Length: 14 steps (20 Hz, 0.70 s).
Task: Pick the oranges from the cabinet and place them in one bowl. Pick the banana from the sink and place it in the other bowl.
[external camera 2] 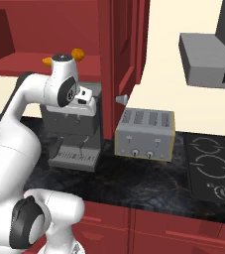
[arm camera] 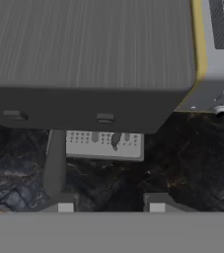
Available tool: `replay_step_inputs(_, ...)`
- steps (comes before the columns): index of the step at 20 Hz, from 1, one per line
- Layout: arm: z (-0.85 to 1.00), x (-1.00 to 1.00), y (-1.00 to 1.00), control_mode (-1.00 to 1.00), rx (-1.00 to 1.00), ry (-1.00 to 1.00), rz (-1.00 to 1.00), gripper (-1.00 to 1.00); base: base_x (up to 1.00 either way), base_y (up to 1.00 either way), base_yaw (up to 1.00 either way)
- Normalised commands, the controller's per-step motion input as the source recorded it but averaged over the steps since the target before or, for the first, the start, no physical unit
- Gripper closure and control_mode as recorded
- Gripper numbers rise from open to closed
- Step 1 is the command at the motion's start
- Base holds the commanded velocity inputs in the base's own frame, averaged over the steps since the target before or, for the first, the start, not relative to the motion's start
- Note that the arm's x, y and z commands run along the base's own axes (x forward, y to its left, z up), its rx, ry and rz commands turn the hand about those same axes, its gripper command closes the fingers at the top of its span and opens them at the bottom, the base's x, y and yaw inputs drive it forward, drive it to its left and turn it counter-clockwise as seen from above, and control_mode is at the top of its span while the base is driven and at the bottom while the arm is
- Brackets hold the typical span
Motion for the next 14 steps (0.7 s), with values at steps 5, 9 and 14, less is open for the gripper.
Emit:
replay_step_inputs(5, 0.0, -0.04, 0.0, -1.0, 0.0, 0.0, 0.0, -1.0, 0.0, 0.0, 0.0)
replay_step_inputs(9, 0.21, -0.02, 0.29, -1.0, -0.02, -0.21, -0.01, -1.0, 0.0, 0.0, 0.0)
replay_step_inputs(14, 0.46, -0.02, 0.45, -1.0, -0.13, -0.37, -0.1, -1.0, 0.0, 0.0, 0.0)
